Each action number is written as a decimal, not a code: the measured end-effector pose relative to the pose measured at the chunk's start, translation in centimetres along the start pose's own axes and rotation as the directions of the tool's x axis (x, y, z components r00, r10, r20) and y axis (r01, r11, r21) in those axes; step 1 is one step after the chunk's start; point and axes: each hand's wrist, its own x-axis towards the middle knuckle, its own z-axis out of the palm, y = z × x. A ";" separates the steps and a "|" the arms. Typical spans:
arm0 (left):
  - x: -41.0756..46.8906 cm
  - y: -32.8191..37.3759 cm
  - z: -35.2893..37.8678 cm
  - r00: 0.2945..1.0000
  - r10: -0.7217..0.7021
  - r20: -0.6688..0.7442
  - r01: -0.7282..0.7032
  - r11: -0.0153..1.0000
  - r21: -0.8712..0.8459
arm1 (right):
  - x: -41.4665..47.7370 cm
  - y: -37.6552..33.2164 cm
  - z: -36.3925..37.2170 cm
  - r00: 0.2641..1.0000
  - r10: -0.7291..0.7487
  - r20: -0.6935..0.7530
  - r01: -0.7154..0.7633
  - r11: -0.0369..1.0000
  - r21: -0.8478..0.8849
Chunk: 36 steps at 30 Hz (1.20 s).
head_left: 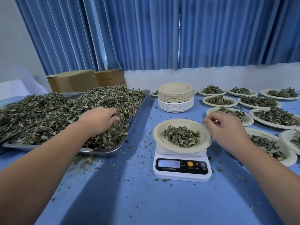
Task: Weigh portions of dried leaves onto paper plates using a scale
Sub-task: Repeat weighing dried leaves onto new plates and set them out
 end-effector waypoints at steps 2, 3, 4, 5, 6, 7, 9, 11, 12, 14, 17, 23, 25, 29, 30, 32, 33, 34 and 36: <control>-0.2 0.0 -0.1 1.000 -0.012 0.003 0.012 1.000 0.008 | 0.0 -0.1 0.1 1.000 -0.003 0.001 0.003 1.000 -0.004; -0.2 -0.1 -0.1 1.000 -0.016 -0.002 0.016 1.000 -0.022 | 0.0 -0.1 0.1 1.000 -0.006 -0.005 0.006 1.000 -0.003; -0.2 -0.1 0.0 1.000 -0.020 -0.010 0.019 0.998 -0.068 | 0.0 0.0 0.1 1.000 -0.011 -0.011 0.011 1.000 0.000; -0.1 -0.1 0.0 0.999 -0.025 -0.020 0.023 0.993 -0.117 | 0.0 0.0 0.1 1.000 -0.014 -0.013 0.014 1.000 0.001; 0.0 -0.1 0.1 0.999 -0.032 -0.029 0.028 0.987 -0.159 | 0.0 0.0 0.1 1.000 -0.014 -0.012 0.014 1.000 0.000; 0.0 -0.1 0.1 0.999 -0.042 -0.034 0.035 0.981 -0.190 | 0.0 0.0 0.1 1.000 -0.013 -0.009 0.013 1.000 -0.002; 0.1 0.0 0.1 0.997 -0.060 -0.039 0.049 0.973 -0.228 | 0.1 0.1 0.1 1.000 -0.012 -0.006 0.012 1.000 -0.007; 0.2 0.1 0.0 0.996 -0.077 -0.039 0.065 0.967 -0.245 | 0.1 0.2 0.1 1.000 -0.008 -0.008 0.008 1.000 -0.003; 0.2 0.2 -0.2 0.995 -0.087 -0.044 0.072 0.963 -0.260 | 0.1 0.2 0.1 1.000 -0.006 -0.009 0.006 1.000 0.002; 0.2 0.6 -0.6 0.992 -0.104 -0.069 0.078 0.947 -0.312 | 0.1 0.3 0.2 1.000 0.002 -0.010 -0.001 1.000 0.015; 0.3 1.9 -1.5 0.988 -0.093 -0.124 0.033 0.909 -0.416 | 0.2 0.3 0.1 1.000 0.010 -0.017 -0.010 1.000 0.014; 1.2 7.4 -4.9 0.978 -0.038 -0.204 -0.099 0.777 -0.622 | 0.2 0.3 -0.3 1.000 0.008 -0.028 -0.007 1.000 0.024; 1.4 9.9 -5.9 0.974 0.009 -0.225 -0.156 0.747 -0.646 | 0.2 0.4 -0.3 1.000 0.005 -0.027 -0.004 1.000 0.028; 2.0 14.6 -6.3 0.976 0.137 -0.167 -0.214 0.710 -0.671 | 0.2 0.5 -0.3 1.000 0.005 -0.031 -0.004 1.000 0.031; 2.2 15.7 -6.2 0.975 0.168 -0.143 -0.221 0.713 -0.666 | 0.3 0.6 -0.2 1.000 0.005 -0.030 -0.004 0.999 0.032; 2.4 17.2 -5.8 0.971 0.215 -0.102 -0.228 0.722 -0.653 | 0.3 0.7 -0.2 1.000 0.002 -0.028 -0.001 1.000 0.028; 2.4 17.8 -5.4 0.969 0.233 -0.083 -0.229 0.723 -0.652 | 0.3 0.7 -0.1 0.999 -0.006 -0.034 0.007 1.000 0.025; 2.4 18.3 -5.1 0.966 0.249 -0.067 -0.232 0.725 -0.648 | 0.4 0.7 -0.1 0.999 -0.017 -0.044 0.018 1.000 0.023; 2.4 19.2 -4.3 0.961 0.270 -0.052 -0.242 0.739 -0.629 | 0.5 0.7 0.0 0.998 -0.032 -0.057 0.033 0.999 0.015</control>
